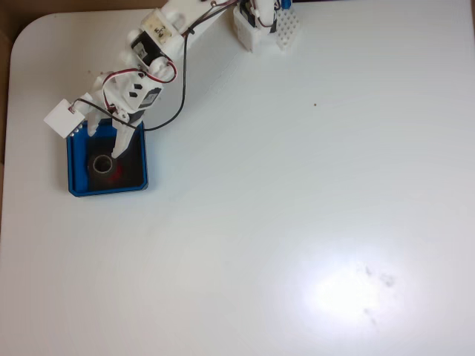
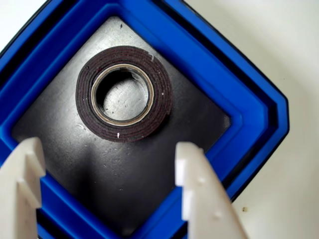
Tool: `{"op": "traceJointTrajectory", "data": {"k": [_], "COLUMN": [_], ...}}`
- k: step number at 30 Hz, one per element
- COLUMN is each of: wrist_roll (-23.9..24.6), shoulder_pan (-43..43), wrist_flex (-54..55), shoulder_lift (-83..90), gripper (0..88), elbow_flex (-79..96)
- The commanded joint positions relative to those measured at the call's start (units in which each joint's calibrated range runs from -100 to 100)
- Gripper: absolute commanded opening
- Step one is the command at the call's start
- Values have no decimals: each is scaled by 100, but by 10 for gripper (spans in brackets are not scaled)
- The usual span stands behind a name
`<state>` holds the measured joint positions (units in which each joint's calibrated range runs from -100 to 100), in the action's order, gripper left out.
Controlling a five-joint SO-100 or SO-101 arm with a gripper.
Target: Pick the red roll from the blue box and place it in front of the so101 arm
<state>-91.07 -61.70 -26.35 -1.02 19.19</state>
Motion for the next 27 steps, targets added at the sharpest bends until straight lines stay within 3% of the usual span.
{"op": "traceJointTrajectory", "data": {"k": [1, 13, 27], "wrist_roll": [9, 18, 18], "shoulder_pan": [-49, -176, -410], "wrist_flex": [61, -2183, -2216], "shoulder_lift": [-74, -1487, -2499], "gripper": [247, 247, 247], "elbow_flex": [-599, -3096, -3824]}}
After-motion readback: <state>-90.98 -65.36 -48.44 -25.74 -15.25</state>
